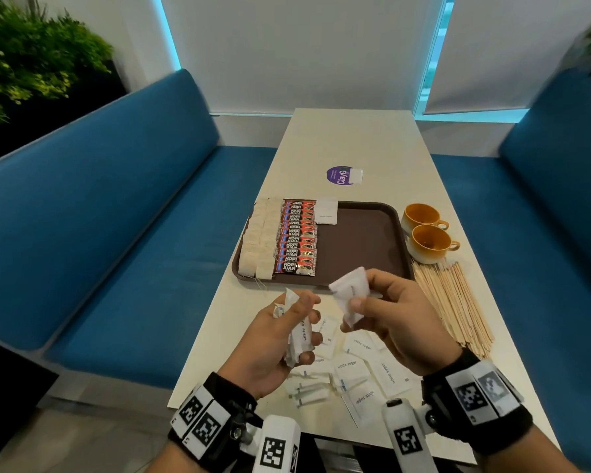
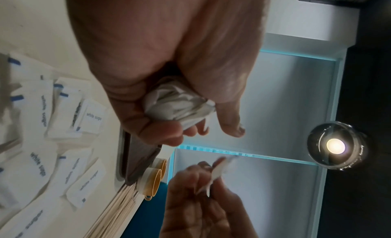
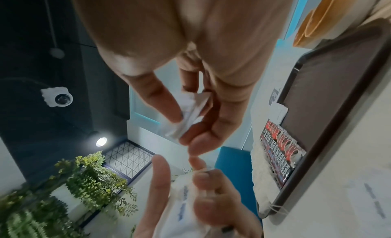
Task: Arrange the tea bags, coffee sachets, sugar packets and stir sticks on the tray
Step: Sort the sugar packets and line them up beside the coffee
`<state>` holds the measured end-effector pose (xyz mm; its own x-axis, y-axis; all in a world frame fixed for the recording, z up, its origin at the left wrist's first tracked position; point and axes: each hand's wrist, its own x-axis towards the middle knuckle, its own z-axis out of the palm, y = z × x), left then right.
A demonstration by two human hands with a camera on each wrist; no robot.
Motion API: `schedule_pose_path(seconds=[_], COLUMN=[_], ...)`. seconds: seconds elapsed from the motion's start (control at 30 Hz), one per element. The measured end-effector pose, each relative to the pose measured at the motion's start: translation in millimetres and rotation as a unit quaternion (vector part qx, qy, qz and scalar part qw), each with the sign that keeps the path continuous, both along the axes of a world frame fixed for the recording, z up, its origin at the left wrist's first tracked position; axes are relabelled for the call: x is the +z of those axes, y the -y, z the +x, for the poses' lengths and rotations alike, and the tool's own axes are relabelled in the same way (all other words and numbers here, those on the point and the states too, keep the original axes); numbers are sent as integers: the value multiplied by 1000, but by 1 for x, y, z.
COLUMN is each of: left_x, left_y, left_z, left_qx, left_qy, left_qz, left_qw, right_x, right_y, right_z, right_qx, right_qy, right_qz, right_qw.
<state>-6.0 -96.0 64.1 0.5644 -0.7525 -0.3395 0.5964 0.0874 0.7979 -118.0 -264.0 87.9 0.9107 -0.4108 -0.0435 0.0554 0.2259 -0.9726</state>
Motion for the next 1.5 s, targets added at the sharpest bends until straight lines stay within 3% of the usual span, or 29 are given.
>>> schedule_pose_path(seconds=[0.27, 0.4, 0.6, 0.97, 1.1, 1.3, 1.5], left_x=[-3, -7, -8, -7, -13, -23, -30], left_y=[-2, 3, 8, 13, 14, 16, 21], left_z=[4, 2, 5, 20, 29, 49, 69], left_qx=[-37, 2, 68, 74, 82, 76, 71], left_qy=[47, 70, 97, 88, 37, -131, -162], left_qz=[11, 24, 25, 55, 62, 18, -14], left_qw=[998, 997, 993, 992, 994, 988, 984], right_x=[0, 0, -6, -15, -18, -19, -50], right_y=[8, 5, 6, 15, 28, 75, 129], right_z=[-3, -2, 1, 14, 29, 87, 165], right_qx=[6, -1, -20, -33, -53, -88, -139], right_qy=[-20, -8, -36, -44, -54, -82, -131], right_qz=[-99, -128, -120, -118, -120, -67, -136], right_qw=[995, 992, 992, 992, 990, 990, 972])
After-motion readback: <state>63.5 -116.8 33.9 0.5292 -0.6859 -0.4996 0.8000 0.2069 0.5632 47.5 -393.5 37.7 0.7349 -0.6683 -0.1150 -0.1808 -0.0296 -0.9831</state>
